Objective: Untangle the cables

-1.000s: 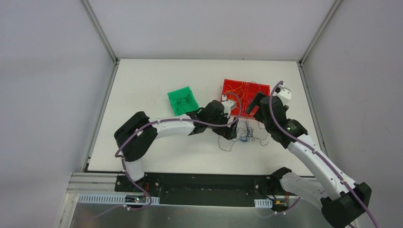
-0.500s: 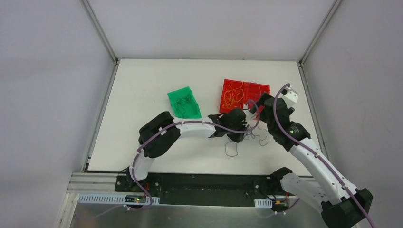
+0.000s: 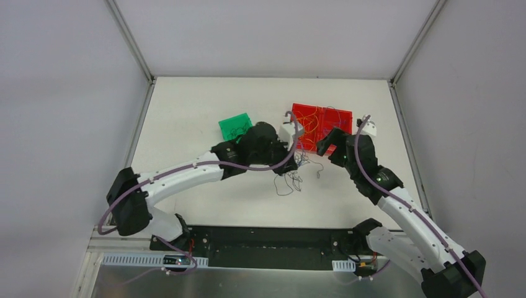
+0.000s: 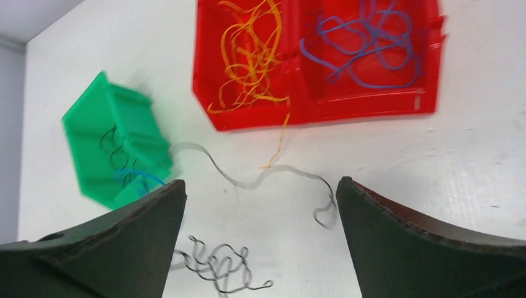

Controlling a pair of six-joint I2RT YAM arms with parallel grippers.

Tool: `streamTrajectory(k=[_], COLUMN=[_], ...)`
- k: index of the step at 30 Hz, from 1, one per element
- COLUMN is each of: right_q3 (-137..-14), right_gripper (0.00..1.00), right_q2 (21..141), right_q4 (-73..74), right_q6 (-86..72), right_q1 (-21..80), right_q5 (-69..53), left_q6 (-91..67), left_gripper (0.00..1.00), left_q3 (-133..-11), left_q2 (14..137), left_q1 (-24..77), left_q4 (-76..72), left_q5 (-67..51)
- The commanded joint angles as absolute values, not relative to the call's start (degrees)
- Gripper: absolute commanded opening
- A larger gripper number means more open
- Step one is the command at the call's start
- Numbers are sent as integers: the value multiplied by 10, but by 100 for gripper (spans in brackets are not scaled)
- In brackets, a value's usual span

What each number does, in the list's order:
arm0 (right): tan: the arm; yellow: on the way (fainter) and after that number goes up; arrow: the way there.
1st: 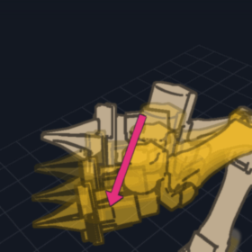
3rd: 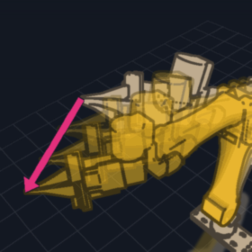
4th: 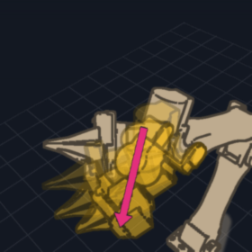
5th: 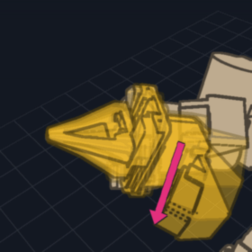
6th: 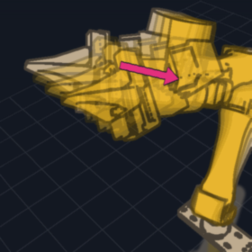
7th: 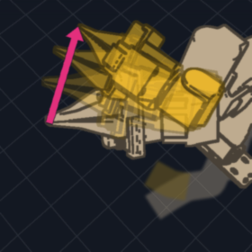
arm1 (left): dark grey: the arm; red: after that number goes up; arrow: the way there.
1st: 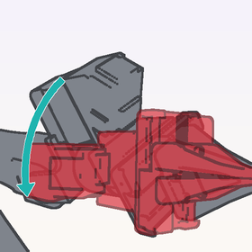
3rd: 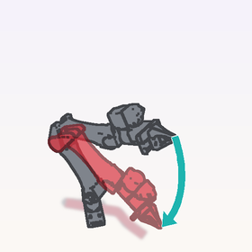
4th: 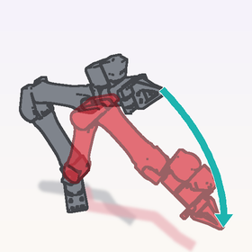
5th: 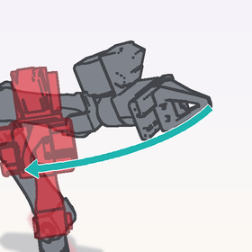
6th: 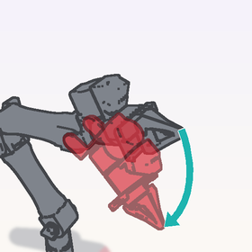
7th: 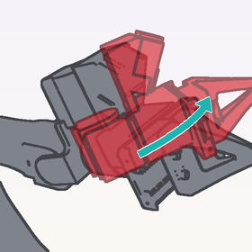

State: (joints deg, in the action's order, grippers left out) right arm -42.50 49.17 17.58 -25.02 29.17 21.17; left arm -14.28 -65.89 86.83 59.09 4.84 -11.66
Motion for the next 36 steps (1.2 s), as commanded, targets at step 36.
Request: streamTrajectory(k=[36], right_q3=[-278], right_gripper=[97], right_q2=[423], right_q4=[-173], right_q6=[-204], right_q1=[300], right_q5=[-216], left_q6=[-95], left_gripper=[0], left_q3=[-463], left_q2=[434], left_q1=[556], left_q4=[-85], left_q5=[-321])
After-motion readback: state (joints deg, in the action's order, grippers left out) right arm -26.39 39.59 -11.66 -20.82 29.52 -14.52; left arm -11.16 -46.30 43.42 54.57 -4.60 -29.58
